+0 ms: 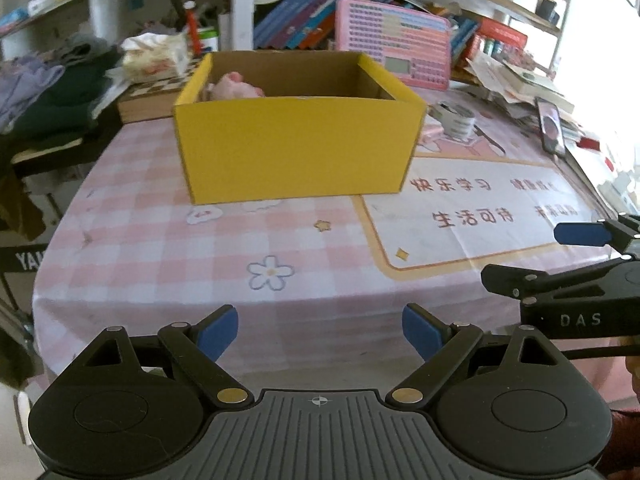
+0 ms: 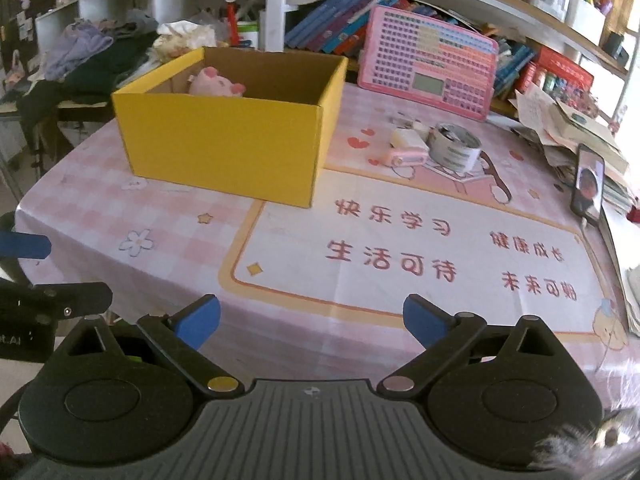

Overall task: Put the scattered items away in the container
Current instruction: 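Raise both tools out of the box and pull back from it, then move both tools toward the tape roll and pink stapler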

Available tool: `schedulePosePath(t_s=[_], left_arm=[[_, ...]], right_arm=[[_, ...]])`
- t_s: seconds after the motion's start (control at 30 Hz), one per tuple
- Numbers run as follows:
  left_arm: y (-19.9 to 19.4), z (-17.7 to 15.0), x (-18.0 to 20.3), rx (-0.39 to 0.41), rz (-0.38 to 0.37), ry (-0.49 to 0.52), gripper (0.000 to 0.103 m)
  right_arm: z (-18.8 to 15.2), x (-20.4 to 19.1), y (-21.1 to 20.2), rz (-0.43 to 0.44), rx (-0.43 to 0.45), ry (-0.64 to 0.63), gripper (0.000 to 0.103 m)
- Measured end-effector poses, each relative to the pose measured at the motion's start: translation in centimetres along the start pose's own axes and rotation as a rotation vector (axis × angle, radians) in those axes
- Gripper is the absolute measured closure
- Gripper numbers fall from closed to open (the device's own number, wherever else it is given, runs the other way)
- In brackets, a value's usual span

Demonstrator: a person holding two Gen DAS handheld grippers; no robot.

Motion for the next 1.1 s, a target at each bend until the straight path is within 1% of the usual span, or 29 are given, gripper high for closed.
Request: schedulePosePath(t_s=[0.77, 1.1], left_arm=[[3.2, 3.1, 7.3, -0.043, -0.077, 0.171, 0.012], [5.0, 5.0, 10.2, -0.056, -0.111, 0.219, 0.012]], right_arm=[[-1.5, 7.7, 0.4, -0.073, -0.026, 0.154, 0.004], [-1.1, 10.8, 1.2, -0.097, -0.042, 0.192, 0.004]])
Point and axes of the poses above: each gripper's, at about its wrist camera, not at the fingertips, and y roughly the way its jaws point, x to its right, z to its top, the point moved 8 cm from there along y, roughly the way its jaws point, and after that the axes turned 13 degrees about -x, right-handed, at the moved point
